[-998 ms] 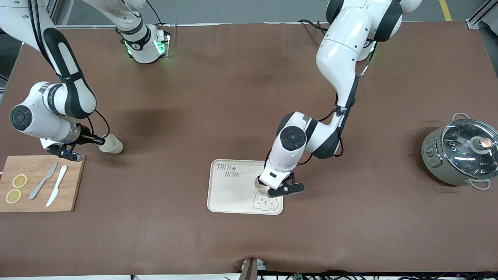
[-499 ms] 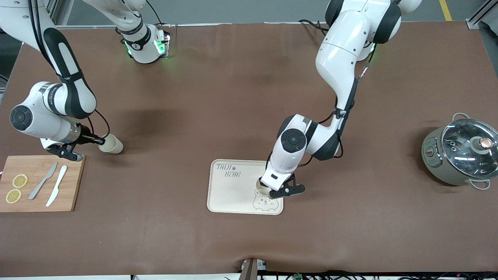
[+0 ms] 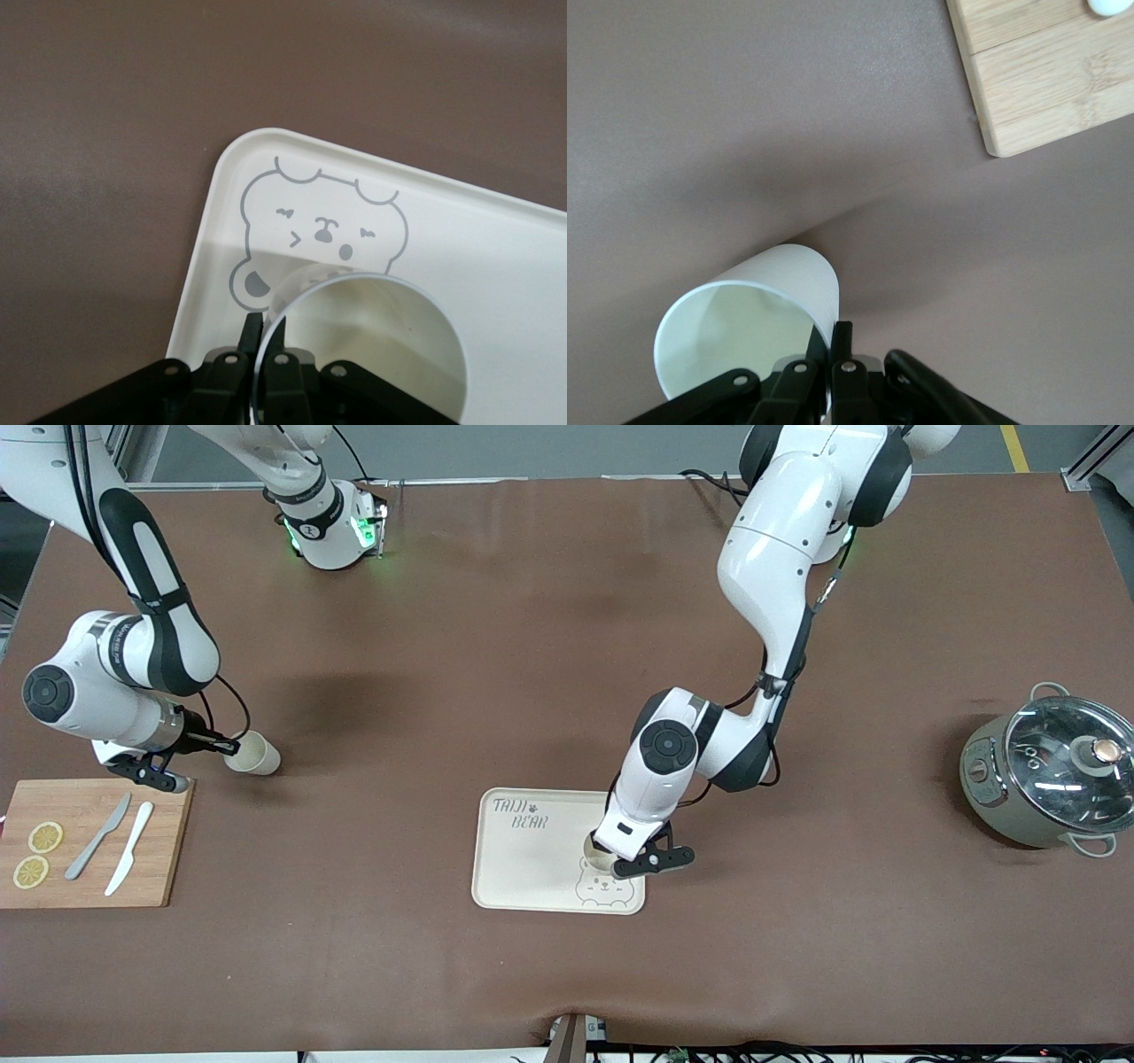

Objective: Place white IKEA cup upright on tray with both arms
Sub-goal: 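Lower the cup upright onto the tray and open the left gripper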

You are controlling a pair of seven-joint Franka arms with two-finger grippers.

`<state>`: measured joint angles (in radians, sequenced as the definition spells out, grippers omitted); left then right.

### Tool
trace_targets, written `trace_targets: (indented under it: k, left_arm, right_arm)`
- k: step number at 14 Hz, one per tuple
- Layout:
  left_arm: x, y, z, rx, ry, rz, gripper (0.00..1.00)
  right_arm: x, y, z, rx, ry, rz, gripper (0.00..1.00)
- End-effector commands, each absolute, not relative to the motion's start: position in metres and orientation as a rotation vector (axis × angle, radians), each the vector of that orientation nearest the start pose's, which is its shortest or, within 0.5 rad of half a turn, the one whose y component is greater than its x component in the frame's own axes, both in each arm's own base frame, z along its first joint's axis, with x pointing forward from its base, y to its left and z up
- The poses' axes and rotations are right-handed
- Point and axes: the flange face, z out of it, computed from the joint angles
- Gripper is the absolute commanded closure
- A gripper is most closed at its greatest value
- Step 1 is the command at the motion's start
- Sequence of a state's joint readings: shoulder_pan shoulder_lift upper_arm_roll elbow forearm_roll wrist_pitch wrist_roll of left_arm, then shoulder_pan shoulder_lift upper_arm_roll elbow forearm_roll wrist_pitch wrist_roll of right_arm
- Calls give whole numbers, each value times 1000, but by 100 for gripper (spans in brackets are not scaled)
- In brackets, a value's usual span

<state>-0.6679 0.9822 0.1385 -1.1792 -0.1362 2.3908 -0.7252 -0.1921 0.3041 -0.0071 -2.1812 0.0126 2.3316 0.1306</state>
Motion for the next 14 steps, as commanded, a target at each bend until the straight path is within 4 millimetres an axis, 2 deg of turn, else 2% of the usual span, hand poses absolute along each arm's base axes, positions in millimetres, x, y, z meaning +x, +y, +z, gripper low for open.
trace_targets:
  k: [1,2,4,5,6,8,11,12,14]
  left_arm:
    - [662,-426,215,-3239,-322,-366,100]
    - [663,-427,216,-3242,-322,-377,99]
    - [662,-428,216,-3244,-321,-378,30]
    - [662,-428,217,-3245,-331,-379,7]
    - [663,-428,219,-3246,-337,-383,0]
    - [664,-429,230,-3252,-349,-401,0]
    - [667,-428,257,-3264,-354,-433,0]
    - [669,-426,269,-3264,-358,-447,0]
    - [672,-414,290,-3229,-371,-401,0]
  right_arm:
    - [533,-99,255,-3005,564,252,100]
    - [535,-94,260,-2960,582,272,100]
    - [539,-92,264,-2950,573,270,100]
    - [542,-88,268,-2949,563,262,100]
    - [548,-84,274,-2951,559,242,100]
    - [557,-73,282,-2952,542,215,100]
    - [572,-58,300,-2930,558,225,100]
    - [579,-44,307,-2930,546,207,100]
    - [587,-21,314,-2908,659,198,100]
